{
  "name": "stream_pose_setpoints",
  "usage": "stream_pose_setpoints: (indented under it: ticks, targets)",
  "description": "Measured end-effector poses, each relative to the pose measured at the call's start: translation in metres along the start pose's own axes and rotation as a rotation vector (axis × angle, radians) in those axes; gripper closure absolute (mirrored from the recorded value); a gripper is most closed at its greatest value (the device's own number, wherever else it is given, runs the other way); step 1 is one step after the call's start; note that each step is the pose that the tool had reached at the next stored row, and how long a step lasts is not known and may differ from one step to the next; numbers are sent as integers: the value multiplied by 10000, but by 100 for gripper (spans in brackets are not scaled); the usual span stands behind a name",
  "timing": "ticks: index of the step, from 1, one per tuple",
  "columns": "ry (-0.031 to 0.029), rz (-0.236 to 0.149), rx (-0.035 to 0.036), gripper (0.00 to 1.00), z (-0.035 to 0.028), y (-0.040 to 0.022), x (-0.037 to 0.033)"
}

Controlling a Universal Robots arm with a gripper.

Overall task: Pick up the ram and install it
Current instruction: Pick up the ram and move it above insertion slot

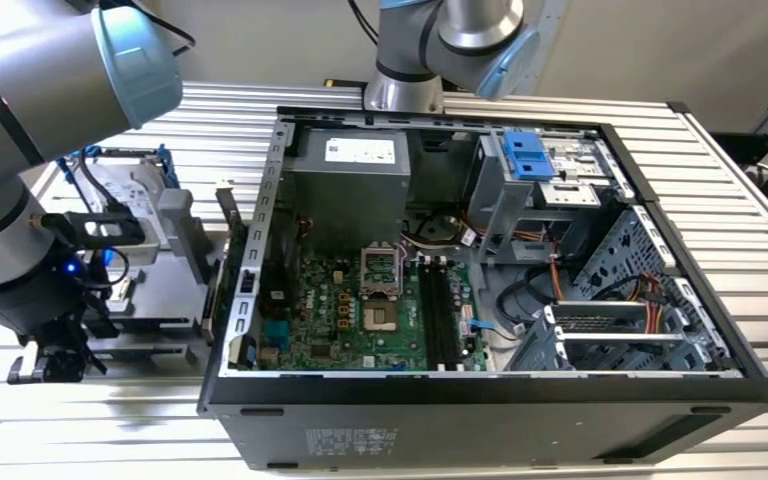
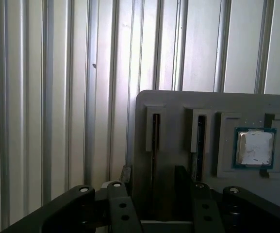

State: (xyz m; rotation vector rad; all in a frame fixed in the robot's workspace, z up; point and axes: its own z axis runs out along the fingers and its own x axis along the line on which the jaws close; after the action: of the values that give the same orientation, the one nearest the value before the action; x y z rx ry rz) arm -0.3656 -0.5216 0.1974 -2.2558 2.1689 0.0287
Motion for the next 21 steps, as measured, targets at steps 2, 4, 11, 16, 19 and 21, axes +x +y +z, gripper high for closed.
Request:
stream_pose_setpoints:
  ticks: [2, 4, 11, 16, 19, 21]
  targets:
    - [0, 0, 0, 100, 0, 0, 0]
    - [0, 0, -1, 100, 0, 0, 0]
    - [-1, 0, -1, 100, 0, 1, 0]
    - [0, -1, 0, 100, 0, 1, 0]
    - [0, -1, 0, 100, 0, 1, 0]
    - [-1, -2, 1, 100, 0, 2, 0]
